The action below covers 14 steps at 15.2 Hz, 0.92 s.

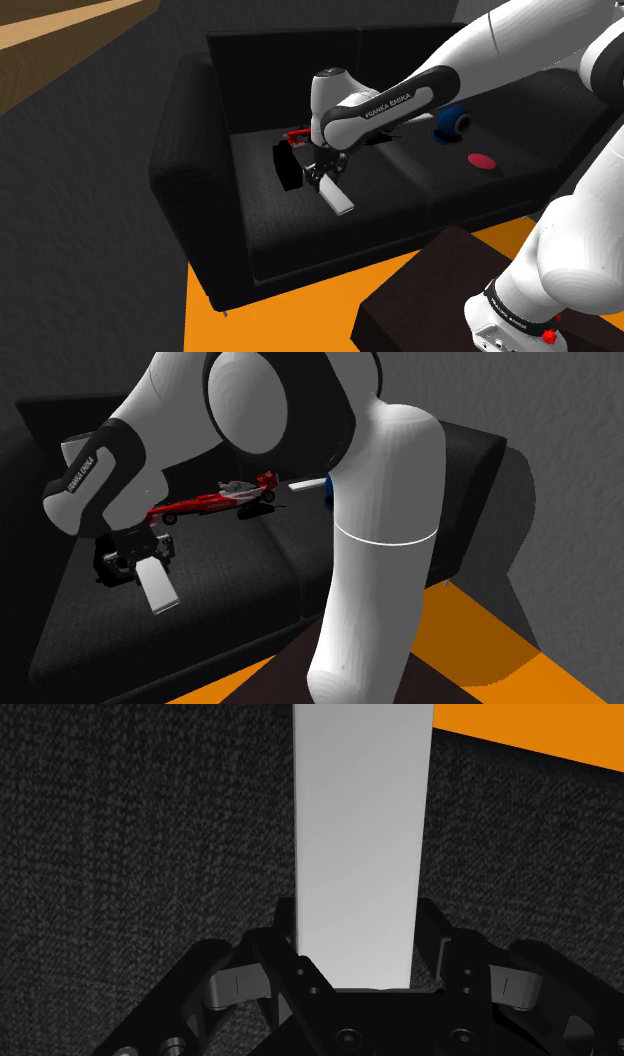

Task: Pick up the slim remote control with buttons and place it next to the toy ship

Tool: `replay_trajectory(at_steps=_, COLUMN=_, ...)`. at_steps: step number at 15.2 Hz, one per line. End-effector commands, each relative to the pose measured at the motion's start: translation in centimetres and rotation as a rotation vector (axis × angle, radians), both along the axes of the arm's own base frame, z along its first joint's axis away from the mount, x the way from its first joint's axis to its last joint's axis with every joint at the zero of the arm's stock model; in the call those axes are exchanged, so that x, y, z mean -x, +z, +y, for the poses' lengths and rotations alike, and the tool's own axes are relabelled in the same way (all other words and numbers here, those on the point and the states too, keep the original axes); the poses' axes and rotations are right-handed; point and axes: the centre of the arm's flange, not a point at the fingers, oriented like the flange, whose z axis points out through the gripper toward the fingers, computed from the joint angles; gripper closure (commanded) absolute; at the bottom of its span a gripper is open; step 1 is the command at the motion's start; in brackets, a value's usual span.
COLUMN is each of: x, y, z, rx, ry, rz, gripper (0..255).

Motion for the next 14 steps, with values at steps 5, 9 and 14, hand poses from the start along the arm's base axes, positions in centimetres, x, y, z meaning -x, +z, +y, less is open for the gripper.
replay_trajectory(at_steps=5, x=-0.08, y=-2.08, z=-0.12, rx=0.0, ry=0.0, rz=-0.001, gripper=255)
replay_trajectory(at_steps=9, x=-0.08, y=-2.08, z=-0.12, rx=0.0, ry=0.0, rz=-0.001, gripper=255)
replay_trajectory(at_steps=14, x=-0.08, y=-2.08, z=-0.12, rx=0.0, ry=0.0, rz=-0.001, gripper=0)
